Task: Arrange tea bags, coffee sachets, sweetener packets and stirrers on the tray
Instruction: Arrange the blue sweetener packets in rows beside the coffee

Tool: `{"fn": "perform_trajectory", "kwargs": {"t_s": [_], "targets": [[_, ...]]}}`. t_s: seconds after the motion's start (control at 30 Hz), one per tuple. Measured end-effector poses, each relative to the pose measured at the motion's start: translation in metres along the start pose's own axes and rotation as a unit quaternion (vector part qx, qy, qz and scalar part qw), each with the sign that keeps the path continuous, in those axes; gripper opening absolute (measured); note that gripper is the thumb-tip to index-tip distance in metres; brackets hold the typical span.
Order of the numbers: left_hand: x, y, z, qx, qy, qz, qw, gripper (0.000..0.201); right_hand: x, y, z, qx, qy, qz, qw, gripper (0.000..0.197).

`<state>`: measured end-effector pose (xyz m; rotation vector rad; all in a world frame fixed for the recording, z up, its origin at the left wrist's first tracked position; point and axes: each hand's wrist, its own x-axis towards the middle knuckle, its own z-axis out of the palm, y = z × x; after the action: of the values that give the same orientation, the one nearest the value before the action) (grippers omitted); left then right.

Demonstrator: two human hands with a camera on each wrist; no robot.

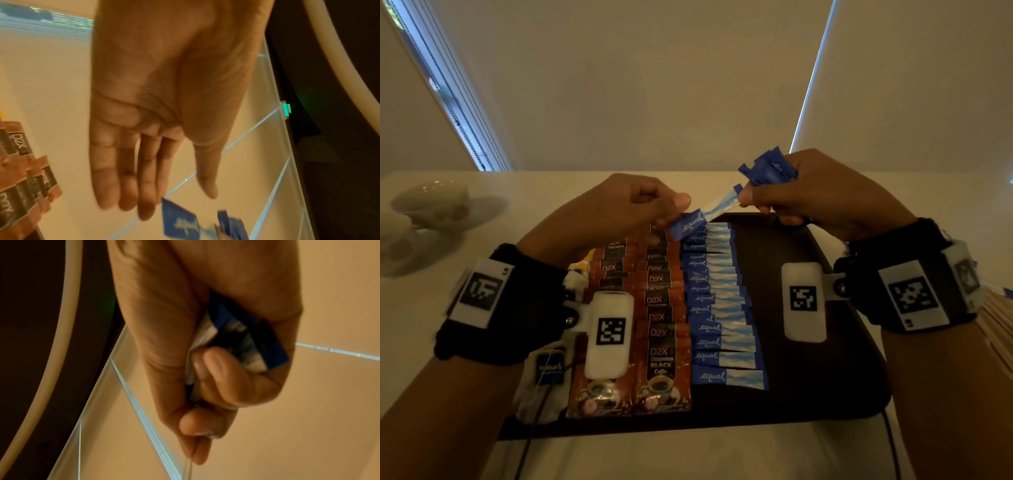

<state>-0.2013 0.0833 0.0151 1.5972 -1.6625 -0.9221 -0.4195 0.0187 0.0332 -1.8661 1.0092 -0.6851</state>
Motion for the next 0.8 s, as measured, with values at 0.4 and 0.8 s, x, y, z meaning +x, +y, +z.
{"fn": "perform_trajectory", "kwargs": {"t_s": [0.4,0.8], "targets": [[-0.008,0.009,0.007,0.014,-0.031,0.021,0.999,0.028,-0.005,0.002,-0.016,-0.010,-0.005,0.002,1.000,0.016],[-0.004,0.042,0.025,0.130,0.037,0.081,0.988,0.005,-0.007,0.005,-0.022,-0.048,-0.077,-0.018,0.996,0.019]]}}
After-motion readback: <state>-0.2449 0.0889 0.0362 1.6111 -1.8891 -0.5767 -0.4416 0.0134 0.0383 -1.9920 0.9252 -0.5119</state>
